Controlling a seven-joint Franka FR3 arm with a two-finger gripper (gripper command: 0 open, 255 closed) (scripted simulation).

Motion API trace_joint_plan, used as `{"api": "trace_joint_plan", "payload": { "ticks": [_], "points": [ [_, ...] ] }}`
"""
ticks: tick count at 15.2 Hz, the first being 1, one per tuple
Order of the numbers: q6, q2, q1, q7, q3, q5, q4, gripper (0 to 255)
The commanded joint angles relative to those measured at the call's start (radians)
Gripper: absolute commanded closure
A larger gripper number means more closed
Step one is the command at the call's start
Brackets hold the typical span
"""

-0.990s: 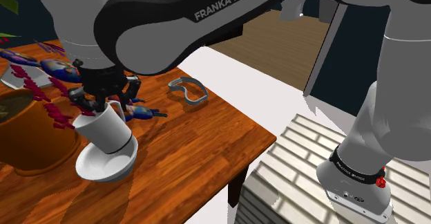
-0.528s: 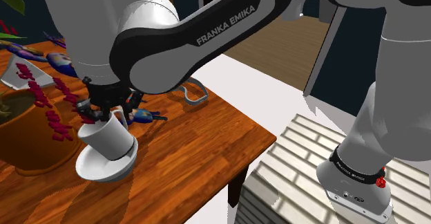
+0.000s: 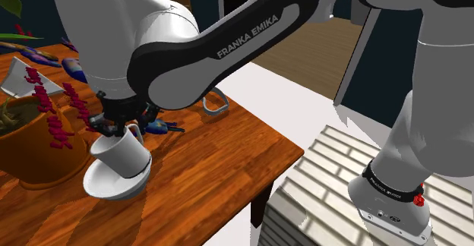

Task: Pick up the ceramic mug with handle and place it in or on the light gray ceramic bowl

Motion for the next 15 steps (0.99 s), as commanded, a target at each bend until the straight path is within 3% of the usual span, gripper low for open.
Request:
{"api": "trace_joint_plan", "payload": {
  "ticks": [1,2,7,11,15],
  "points": [
    [0.0,0.002,0.002,0.0,0.002,0.001,-0.002,255],
    [0.001,-0.002,0.0,-0.001,0.003,0.003,-0.006,0],
    [0.0,0.002,0.002,0.0,0.002,0.001,-0.002,0],
    [-0.081,-0.077,-0.013,-0.037,0.03,0.064,0.016,0],
    [-0.081,-0.077,-0.013,-0.037,0.029,0.064,0.016,0]
  ]
}}
